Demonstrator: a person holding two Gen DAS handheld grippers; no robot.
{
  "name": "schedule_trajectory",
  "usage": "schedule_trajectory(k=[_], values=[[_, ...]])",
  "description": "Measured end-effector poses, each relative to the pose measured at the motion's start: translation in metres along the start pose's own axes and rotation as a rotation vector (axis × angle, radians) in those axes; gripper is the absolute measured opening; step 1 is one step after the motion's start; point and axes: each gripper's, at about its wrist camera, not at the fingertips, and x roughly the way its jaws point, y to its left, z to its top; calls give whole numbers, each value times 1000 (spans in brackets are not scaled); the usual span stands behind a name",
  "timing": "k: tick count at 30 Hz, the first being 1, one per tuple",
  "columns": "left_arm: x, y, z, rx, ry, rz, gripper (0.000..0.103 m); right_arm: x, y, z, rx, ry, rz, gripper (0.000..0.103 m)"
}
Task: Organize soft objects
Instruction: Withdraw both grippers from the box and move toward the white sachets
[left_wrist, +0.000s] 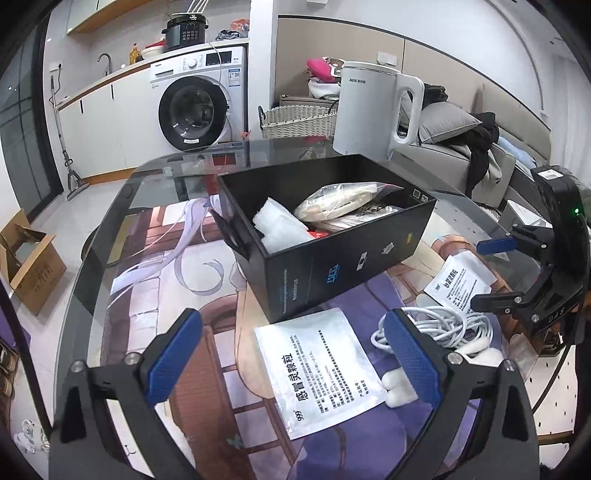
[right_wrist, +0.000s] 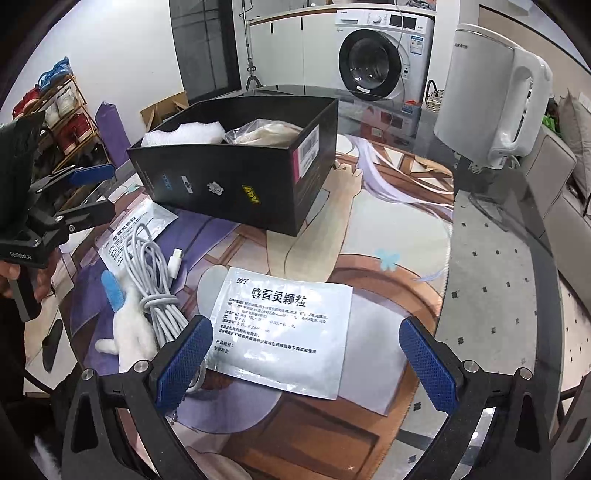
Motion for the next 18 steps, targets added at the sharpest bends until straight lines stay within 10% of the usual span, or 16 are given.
schedule_trajectory(k=[18], values=[[6, 0, -2, -2, 36, -22, 99, 14, 10, -1, -30, 38, -7, 102]])
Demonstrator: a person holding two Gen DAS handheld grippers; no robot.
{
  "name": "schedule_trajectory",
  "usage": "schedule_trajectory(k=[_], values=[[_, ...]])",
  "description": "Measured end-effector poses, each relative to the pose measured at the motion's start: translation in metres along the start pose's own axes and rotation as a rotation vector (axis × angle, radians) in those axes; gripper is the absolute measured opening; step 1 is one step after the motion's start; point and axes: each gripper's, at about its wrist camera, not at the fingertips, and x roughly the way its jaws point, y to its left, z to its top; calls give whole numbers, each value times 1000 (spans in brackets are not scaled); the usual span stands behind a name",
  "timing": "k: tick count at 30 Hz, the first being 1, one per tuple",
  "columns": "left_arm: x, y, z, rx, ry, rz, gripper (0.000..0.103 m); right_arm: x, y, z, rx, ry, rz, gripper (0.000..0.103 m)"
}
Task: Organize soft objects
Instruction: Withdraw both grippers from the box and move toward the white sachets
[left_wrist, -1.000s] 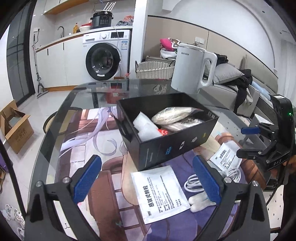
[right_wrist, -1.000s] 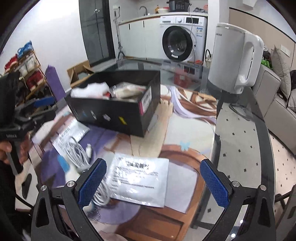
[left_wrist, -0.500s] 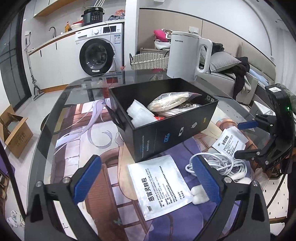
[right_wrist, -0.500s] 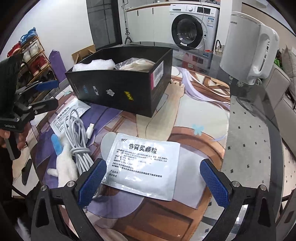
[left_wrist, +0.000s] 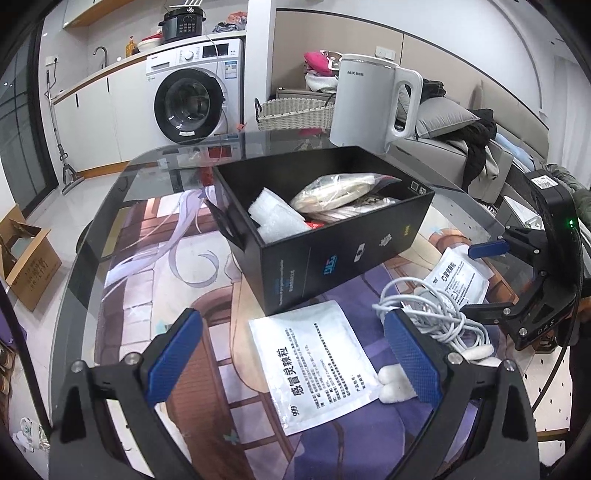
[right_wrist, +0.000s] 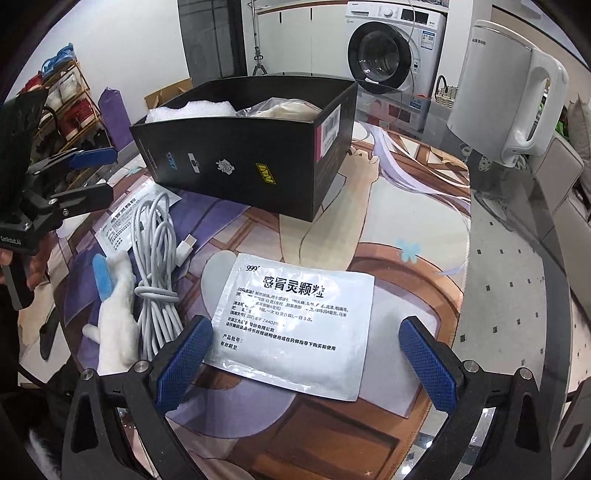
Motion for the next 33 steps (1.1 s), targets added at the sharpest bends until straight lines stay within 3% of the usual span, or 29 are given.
schedule_trajectory(k=[17, 22, 33], values=[[35, -9, -13, -37, 138, -10, 99, 1, 1, 0, -4, -2, -3, 102], [38, -19, -15, 17, 159, 58, 100, 1, 3, 0, -9, -3, -2, 102], [32, 0, -18, -14, 177, 82, 100, 1, 1, -2, -15, 3, -5, 102]])
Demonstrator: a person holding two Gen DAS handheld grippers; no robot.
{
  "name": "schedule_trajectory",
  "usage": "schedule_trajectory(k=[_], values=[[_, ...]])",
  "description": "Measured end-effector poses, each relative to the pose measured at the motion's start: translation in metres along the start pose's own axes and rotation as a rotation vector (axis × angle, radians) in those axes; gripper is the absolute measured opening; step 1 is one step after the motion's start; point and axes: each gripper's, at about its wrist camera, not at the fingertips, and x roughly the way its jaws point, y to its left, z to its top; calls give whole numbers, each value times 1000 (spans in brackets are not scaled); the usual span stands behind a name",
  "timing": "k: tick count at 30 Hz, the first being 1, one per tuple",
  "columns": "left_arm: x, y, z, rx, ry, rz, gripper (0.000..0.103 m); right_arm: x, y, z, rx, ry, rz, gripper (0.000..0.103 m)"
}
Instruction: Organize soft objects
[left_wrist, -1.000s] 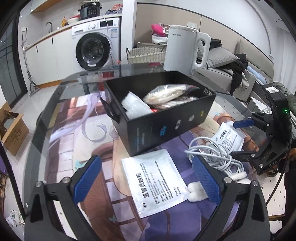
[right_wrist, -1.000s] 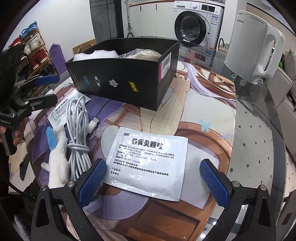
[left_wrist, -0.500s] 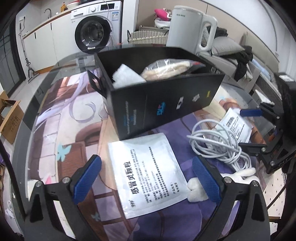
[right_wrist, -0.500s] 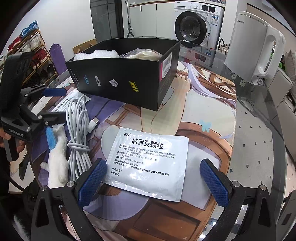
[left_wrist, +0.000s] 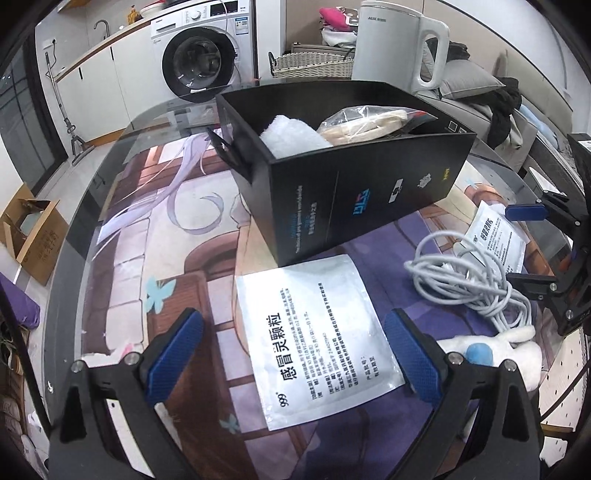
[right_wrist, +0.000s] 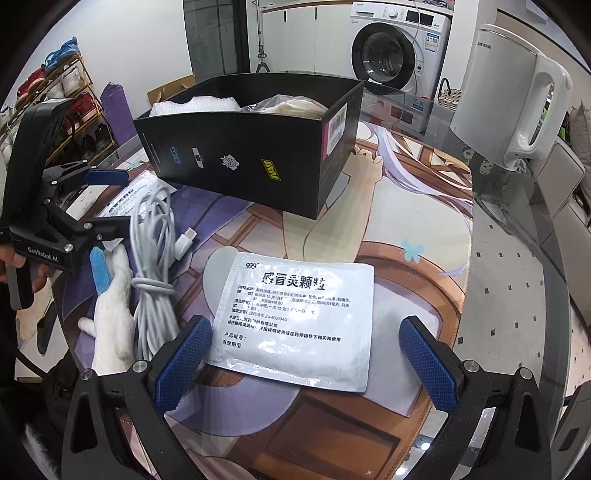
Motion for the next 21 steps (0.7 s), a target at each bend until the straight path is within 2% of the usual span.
schedule_trajectory(k=[12, 14, 17, 21], values=[[-1, -3, -1, 6, -4, -4, 100, 0, 2, 1, 11, -6, -11, 102], [-1, -3, -1, 7, -4, -4, 100, -1, 2, 1, 7, -7, -3, 99], [0, -3, -1, 6, -4, -4, 100, -5, 5, 1, -11, -17, 9, 83], [0, -3, -1, 6, -4, -4, 100, -7, 4, 0, -21, -25, 13, 74]])
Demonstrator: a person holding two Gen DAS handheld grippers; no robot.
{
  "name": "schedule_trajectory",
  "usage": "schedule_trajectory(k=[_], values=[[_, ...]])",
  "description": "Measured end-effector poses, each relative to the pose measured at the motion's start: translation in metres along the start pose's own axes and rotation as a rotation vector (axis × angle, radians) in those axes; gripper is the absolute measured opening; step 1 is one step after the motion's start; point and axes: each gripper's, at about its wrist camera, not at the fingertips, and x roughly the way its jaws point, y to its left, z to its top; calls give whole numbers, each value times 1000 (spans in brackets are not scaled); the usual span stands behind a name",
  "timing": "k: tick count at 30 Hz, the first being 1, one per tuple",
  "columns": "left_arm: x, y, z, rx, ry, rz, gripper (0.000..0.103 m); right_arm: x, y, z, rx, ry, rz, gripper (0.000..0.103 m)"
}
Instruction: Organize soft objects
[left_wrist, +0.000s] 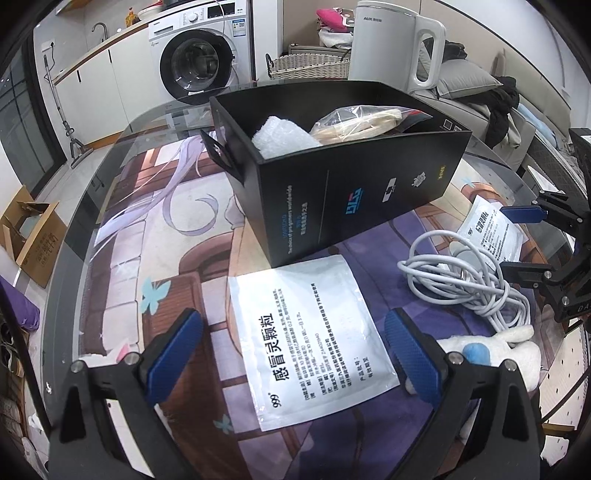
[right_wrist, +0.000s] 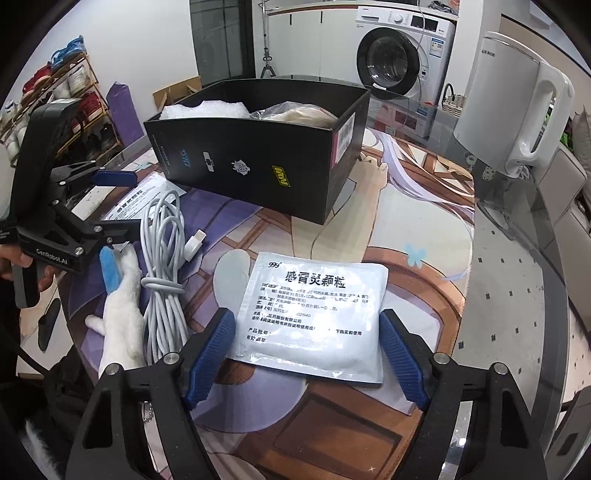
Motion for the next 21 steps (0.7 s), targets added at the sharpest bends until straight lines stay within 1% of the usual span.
schedule_trajectory(k=[1, 4, 12, 14, 16, 18, 21], values=[[0, 0, 0, 0, 0, 0, 100, -1, -1, 0, 3, -3, 3, 69], [0, -1, 0, 2, -1, -1, 100, -2, -1, 0, -3, -10, 6, 65], [-1, -5, 1, 12, -4, -9, 100, -3, 0, 0, -3, -9, 10, 64], [-1, -5, 1, 13, -4, -10, 100, -3, 0, 0, -6, -9, 9, 66], [-1, -5, 1, 12, -4, -10, 100, -2, 1, 1, 0, -1, 3, 81], [-1, -5, 1, 13, -5, -10, 100, -1, 5, 1, -11, -1, 1, 83], [-1, -5, 1, 13, -4, -10, 100, 1, 13, 2, -31, 1, -7, 84]])
